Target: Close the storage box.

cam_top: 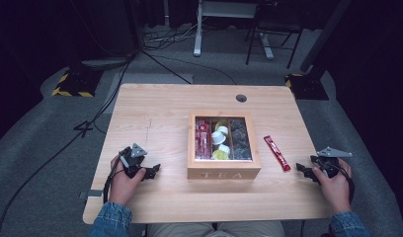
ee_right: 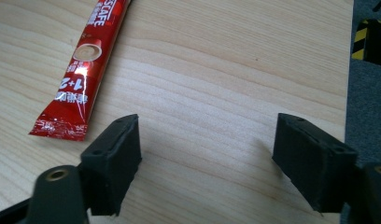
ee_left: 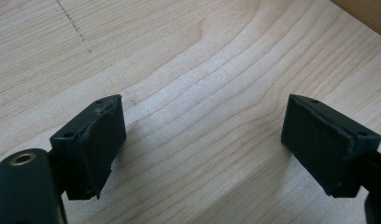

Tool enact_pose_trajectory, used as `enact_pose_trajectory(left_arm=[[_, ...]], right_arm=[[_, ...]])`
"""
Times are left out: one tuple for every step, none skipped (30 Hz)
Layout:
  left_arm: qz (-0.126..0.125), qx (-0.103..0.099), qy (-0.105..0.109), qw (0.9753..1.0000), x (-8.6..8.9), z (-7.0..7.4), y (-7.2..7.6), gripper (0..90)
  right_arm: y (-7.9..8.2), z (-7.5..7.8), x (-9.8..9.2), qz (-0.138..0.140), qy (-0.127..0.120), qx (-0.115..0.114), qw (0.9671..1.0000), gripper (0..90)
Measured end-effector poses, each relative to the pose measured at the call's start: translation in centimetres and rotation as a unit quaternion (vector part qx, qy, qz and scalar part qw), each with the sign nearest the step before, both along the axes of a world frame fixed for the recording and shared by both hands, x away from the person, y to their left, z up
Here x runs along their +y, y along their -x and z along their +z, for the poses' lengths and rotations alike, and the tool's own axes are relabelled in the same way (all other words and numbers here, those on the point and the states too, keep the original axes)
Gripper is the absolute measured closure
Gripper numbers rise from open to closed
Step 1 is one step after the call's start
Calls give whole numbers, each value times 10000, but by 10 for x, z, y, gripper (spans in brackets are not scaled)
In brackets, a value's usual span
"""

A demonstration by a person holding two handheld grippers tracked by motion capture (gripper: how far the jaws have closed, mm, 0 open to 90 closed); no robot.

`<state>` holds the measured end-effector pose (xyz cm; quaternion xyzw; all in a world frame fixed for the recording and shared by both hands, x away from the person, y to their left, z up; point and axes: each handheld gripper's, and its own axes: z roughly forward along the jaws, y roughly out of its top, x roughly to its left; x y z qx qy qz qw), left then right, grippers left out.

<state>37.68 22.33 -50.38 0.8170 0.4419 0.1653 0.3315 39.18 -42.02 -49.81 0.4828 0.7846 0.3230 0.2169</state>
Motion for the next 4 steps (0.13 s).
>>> enact_pose_trajectory(left_arm=[[-3, -1, 1, 10000, 0, 0, 0, 142], [-3, 0, 0, 10000, 0, 0, 0, 142], [-4, 0, -2, 10000, 0, 0, 0, 142], [-2, 0, -1, 10000, 0, 0, 0, 142]], right_arm=[[1, -2, 0, -42, -84, -19, 10000, 221], [1, -2, -1, -72, -130, -30, 9999, 210], [1, -4, -1, -86, -167, -57, 9998, 189], [1, -5, -1, -116, -193, -98, 9997, 179]])
